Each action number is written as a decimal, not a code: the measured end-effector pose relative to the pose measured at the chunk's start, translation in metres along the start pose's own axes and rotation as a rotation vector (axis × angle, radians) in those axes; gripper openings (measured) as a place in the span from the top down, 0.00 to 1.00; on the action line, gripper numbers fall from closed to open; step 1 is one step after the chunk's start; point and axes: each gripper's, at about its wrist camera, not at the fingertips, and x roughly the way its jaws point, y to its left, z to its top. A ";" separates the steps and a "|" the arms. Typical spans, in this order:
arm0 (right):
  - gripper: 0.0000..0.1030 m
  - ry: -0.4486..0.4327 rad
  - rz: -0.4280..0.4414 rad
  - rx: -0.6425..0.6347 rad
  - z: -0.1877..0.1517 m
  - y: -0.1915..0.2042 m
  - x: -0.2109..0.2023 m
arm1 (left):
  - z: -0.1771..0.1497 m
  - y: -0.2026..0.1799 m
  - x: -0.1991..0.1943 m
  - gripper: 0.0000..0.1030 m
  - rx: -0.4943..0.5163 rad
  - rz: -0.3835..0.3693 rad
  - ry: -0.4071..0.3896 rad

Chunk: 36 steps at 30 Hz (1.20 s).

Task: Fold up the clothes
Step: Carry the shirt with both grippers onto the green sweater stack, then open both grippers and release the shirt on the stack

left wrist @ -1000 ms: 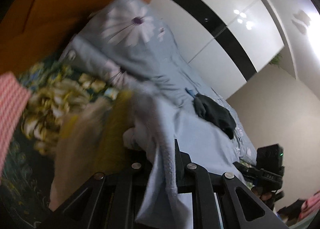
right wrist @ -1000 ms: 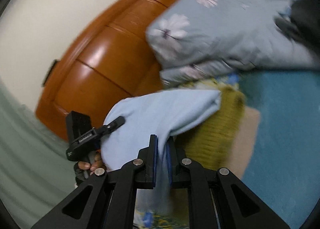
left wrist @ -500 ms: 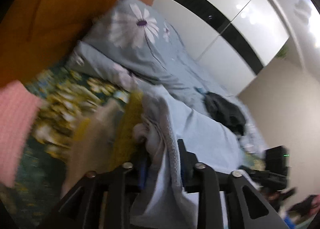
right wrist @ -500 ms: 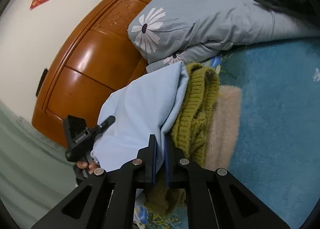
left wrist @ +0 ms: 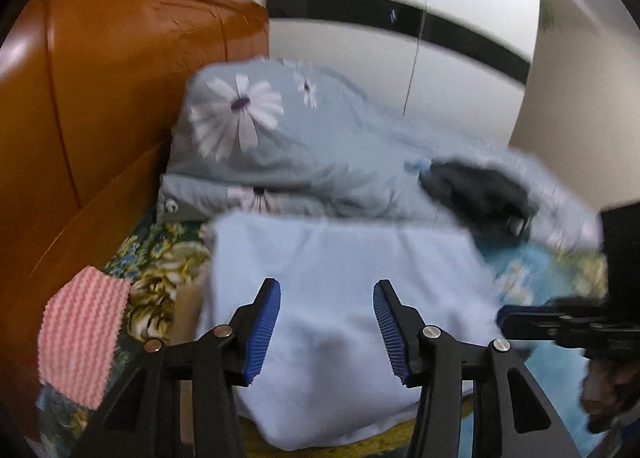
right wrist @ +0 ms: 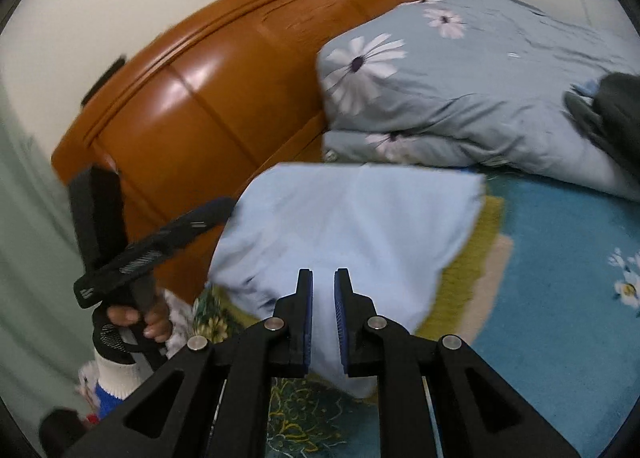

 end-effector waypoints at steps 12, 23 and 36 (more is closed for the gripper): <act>0.92 0.056 -0.066 -0.056 -0.012 -0.010 0.016 | -0.027 0.020 0.025 0.48 -0.072 -0.075 0.047; 0.91 -0.008 -0.065 -0.064 -0.019 -0.001 -0.021 | -0.034 -0.026 -0.019 0.40 -0.045 0.013 -0.115; 0.62 -0.021 -0.133 -0.114 -0.083 -0.001 -0.026 | -0.134 -0.066 -0.038 0.23 -0.183 0.200 -0.227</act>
